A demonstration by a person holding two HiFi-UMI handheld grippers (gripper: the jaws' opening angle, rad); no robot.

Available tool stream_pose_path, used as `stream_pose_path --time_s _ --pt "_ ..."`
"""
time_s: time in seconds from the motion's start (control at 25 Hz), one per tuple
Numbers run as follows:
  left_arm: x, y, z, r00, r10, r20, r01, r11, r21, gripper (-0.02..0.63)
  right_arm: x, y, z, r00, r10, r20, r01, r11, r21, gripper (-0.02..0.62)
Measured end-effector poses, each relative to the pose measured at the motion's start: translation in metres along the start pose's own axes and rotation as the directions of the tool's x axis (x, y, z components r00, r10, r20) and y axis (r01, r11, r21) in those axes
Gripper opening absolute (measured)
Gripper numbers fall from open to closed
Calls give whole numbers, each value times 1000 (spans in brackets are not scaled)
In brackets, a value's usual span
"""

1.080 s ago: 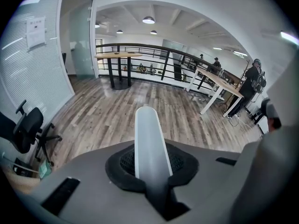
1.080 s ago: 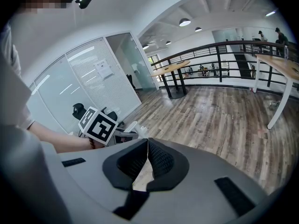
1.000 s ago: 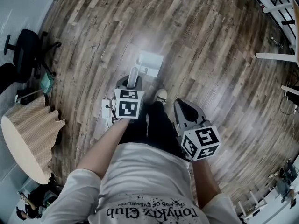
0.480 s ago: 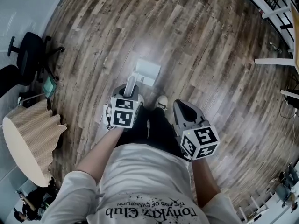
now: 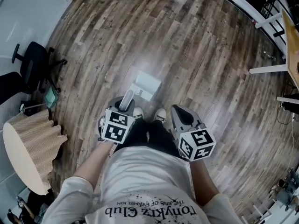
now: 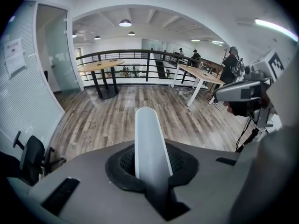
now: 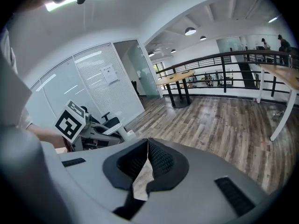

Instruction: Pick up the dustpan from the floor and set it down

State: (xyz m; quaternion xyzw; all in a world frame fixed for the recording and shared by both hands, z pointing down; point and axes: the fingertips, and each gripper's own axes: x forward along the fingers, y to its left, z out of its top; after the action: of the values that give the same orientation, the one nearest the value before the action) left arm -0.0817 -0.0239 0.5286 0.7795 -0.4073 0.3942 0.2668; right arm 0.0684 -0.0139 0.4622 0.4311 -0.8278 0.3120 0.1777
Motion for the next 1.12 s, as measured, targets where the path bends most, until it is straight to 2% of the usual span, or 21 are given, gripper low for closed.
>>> stream_pose_path --time_s 0.56,1.12 --pt "-62 -21 22 998 -67 1 66 990 126 75 -16 20 20 999 20 43 -18 999 -37 26" --pt "-100 -31 33 996 -90 23 84 978 190 75 -20 41 35 998 38 54 -34 996 -84 26"
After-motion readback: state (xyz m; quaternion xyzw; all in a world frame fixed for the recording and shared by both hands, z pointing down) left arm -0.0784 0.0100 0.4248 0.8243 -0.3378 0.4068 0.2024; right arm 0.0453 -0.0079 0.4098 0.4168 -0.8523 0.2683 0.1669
